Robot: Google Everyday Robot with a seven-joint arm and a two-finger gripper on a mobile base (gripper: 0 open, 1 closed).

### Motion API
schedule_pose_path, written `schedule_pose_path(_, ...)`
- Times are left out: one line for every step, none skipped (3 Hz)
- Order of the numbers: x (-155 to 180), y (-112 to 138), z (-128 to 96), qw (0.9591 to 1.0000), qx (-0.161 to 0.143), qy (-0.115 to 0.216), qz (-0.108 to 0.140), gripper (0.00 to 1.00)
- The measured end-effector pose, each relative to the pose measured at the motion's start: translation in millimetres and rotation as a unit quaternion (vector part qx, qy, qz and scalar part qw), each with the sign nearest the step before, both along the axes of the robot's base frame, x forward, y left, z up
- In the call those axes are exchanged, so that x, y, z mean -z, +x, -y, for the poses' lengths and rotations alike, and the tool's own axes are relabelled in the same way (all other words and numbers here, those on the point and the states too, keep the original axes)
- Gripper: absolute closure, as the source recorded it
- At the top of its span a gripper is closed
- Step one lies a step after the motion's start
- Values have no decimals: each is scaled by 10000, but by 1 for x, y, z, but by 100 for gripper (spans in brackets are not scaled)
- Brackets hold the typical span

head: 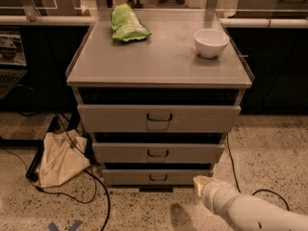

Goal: Open bottom drawer

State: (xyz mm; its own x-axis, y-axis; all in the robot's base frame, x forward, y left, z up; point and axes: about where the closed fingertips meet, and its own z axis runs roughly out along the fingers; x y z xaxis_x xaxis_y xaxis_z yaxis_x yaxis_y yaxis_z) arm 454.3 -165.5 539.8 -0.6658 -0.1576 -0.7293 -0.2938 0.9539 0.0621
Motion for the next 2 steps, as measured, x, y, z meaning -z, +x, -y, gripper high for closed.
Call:
schedule_pose_path(34, 23, 22, 9977, 553, 173, 344, 100)
schedule_pose_path(83, 45, 33, 9930, 1042, 267, 485, 100)
